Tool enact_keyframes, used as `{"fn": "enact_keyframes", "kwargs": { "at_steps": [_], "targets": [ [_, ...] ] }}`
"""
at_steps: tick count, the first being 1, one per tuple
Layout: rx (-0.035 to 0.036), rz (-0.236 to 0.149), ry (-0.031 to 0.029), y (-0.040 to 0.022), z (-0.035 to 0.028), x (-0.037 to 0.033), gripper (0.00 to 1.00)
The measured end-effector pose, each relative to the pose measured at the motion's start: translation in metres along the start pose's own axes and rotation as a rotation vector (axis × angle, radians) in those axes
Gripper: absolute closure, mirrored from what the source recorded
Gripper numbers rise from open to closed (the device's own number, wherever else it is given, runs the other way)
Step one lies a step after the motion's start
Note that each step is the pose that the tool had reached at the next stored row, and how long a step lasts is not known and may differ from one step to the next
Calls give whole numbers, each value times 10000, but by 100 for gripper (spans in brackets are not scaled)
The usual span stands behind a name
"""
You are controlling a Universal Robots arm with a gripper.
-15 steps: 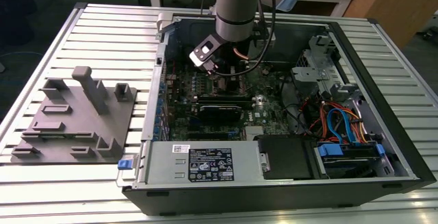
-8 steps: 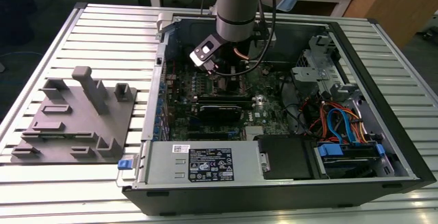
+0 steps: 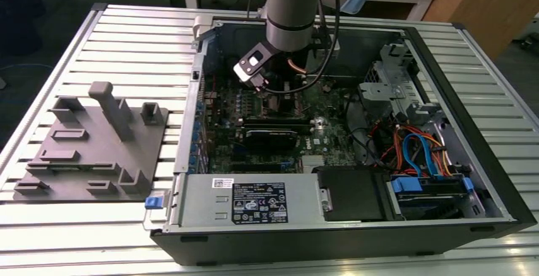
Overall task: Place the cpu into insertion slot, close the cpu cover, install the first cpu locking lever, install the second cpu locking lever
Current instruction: 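Place the cpu into insertion slot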
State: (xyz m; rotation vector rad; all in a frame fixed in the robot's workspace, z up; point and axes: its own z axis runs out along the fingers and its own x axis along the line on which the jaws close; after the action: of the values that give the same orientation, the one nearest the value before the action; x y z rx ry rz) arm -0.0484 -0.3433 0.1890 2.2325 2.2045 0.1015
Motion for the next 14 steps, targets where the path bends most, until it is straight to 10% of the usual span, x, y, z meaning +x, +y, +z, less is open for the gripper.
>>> {"fn": "enact_keyframes", "kwargs": {
  "at_steps": [14],
  "targets": [
    [-1,6,1,0,0,0,39]
  ]
}}
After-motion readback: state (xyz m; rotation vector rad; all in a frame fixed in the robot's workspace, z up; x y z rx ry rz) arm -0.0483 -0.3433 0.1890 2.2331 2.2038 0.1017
